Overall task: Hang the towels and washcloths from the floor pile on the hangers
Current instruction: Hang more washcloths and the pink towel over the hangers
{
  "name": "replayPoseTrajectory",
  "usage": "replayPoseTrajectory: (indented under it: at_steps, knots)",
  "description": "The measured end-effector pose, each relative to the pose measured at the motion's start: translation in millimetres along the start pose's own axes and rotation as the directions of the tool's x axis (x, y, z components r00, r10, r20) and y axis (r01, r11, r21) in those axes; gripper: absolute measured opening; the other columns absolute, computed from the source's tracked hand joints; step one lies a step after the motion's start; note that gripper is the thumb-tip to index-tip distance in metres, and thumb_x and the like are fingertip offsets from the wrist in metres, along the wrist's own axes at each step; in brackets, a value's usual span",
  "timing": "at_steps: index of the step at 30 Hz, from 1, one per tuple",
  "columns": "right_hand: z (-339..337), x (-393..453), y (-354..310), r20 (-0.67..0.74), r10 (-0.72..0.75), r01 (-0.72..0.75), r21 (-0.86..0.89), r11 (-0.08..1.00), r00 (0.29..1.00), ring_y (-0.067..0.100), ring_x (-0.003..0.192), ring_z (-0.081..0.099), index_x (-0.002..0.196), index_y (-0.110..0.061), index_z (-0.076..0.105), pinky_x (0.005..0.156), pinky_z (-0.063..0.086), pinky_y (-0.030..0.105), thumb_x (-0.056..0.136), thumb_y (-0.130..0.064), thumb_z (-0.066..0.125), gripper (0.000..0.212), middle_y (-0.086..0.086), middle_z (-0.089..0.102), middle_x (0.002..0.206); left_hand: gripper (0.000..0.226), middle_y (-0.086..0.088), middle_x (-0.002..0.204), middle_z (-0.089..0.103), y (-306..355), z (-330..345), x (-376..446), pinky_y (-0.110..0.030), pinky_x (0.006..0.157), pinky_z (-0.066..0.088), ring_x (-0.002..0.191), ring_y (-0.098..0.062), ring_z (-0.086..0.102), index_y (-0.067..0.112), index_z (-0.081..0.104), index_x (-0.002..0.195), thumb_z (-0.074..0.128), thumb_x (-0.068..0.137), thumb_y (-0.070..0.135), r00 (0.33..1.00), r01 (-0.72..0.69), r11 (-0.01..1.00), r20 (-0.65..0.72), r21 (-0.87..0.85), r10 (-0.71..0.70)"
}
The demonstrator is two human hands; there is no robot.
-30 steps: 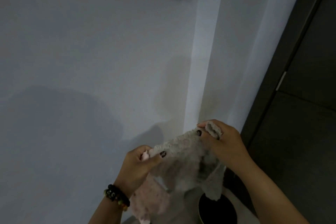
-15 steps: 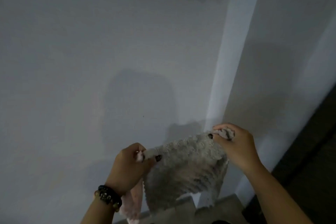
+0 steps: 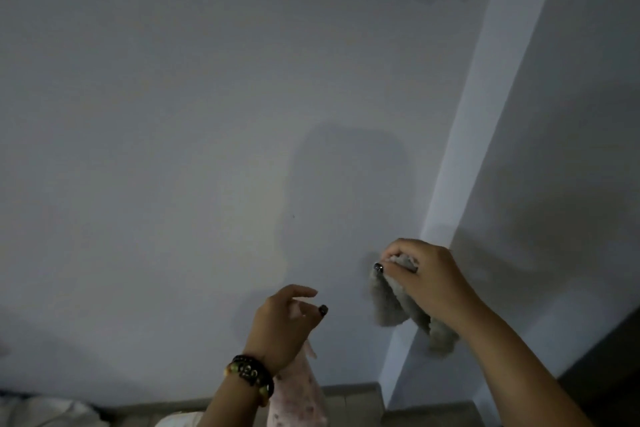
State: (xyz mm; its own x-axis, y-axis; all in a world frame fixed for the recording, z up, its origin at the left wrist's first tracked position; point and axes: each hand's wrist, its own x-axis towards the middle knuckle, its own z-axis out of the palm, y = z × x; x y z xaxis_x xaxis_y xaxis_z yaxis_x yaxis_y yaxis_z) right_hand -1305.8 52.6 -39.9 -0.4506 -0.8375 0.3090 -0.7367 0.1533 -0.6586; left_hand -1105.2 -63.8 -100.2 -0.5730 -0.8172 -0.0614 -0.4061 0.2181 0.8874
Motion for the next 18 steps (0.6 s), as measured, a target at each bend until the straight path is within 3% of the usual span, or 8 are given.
replayPoseTrajectory:
  at_steps: [3,5,9,11,13,16,18]
  knots:
    - [-3.1,9.9,-16.9,0.085,-0.073,0.071,0.024,0.997,0.994,-0.002,0.079,0.060,0.082,-0.020,0.069,0.068,0.044,0.009,0.085,-0.017,0.070,0.004,-0.012,0.067,0.081,0.031,0.024,0.095,0.069,1.0,1.6,4.8,-0.005,0.074,0.044,0.091,0.010,0.061,0.043,0.058,0.109,0.072,0.081,0.041,0.996,-0.060,0.995,0.063,0.074,0.056]
    - [-4.4,15.1,-29.5,0.131,-0.102,0.098,0.038,0.994,0.986,-0.003,0.084,0.061,0.085,-0.022,0.070,0.071,0.045,0.006,0.086,-0.018,0.069,0.003,-0.012,0.069,0.087,0.038,0.026,0.105,0.066,3.3,-0.2,7.6,-0.010,0.084,0.046,0.101,0.011,0.058,0.045,0.057,0.115,0.073,0.081,0.038,0.987,-0.137,0.988,0.099,0.071,0.130]
    - [-2.5,23.5,-53.0,0.159,-0.154,0.146,0.061,0.987,0.975,-0.004,0.088,0.061,0.085,-0.025,0.070,0.075,0.044,0.005,0.086,-0.019,0.069,0.006,-0.014,0.069,0.089,0.017,0.013,0.092,0.071,8.9,-3.3,8.3,-0.023,0.073,0.052,0.085,-0.007,0.066,0.034,0.068,0.095,0.073,0.081,0.026,0.938,-0.296,0.955,0.183,-0.010,0.293]
    - [0.1,27.2,-57.8,0.114,-0.162,0.156,0.055,0.986,0.980,-0.004,0.087,0.061,0.084,-0.026,0.071,0.075,0.044,0.005,0.086,-0.020,0.069,0.006,-0.016,0.069,0.089,0.006,0.004,0.083,0.071,6.9,-5.9,10.1,-0.029,0.069,0.051,0.076,-0.011,0.064,0.022,0.070,0.085,0.072,0.082,0.026,0.941,-0.313,0.950,0.142,0.013,0.308]
    - [4.0,31.0,-57.7,0.031,-0.158,0.157,0.022,0.987,0.987,-0.003,0.082,0.061,0.084,-0.026,0.071,0.070,0.046,0.008,0.086,-0.023,0.069,0.004,-0.015,0.068,0.085,0.016,-0.004,0.073,0.067,-1.2,-13.0,13.6,-0.026,0.061,0.046,0.063,-0.008,0.056,0.014,0.067,0.076,0.073,0.082,0.027,0.956,-0.292,0.954,0.051,0.063,0.289]
    - [11.1,37.0,-53.4,-0.133,-0.141,0.136,-0.043,0.990,0.981,0.002,0.068,0.059,0.081,-0.023,0.070,0.057,0.043,0.011,0.086,-0.024,0.069,0.005,-0.013,0.066,0.076,0.022,-0.001,0.062,0.059,-16.1,-30.5,15.6,-0.016,0.054,0.037,0.058,-0.005,0.049,0.017,0.061,0.068,0.077,0.078,0.028,0.971,-0.219,0.969,-0.070,0.115,0.228]
    - [15.8,40.2,-50.4,-0.219,-0.122,0.115,-0.042,0.992,0.968,0.004,0.068,0.060,0.082,-0.018,0.070,0.056,0.043,0.012,0.086,-0.022,0.069,0.006,-0.009,0.067,0.076,0.021,0.004,0.058,0.057,-23.4,-43.5,15.2,-0.017,0.054,0.038,0.055,-0.005,0.049,0.018,0.060,0.066,0.077,0.077,0.025,0.981,-0.146,0.983,-0.115,0.112,0.159]
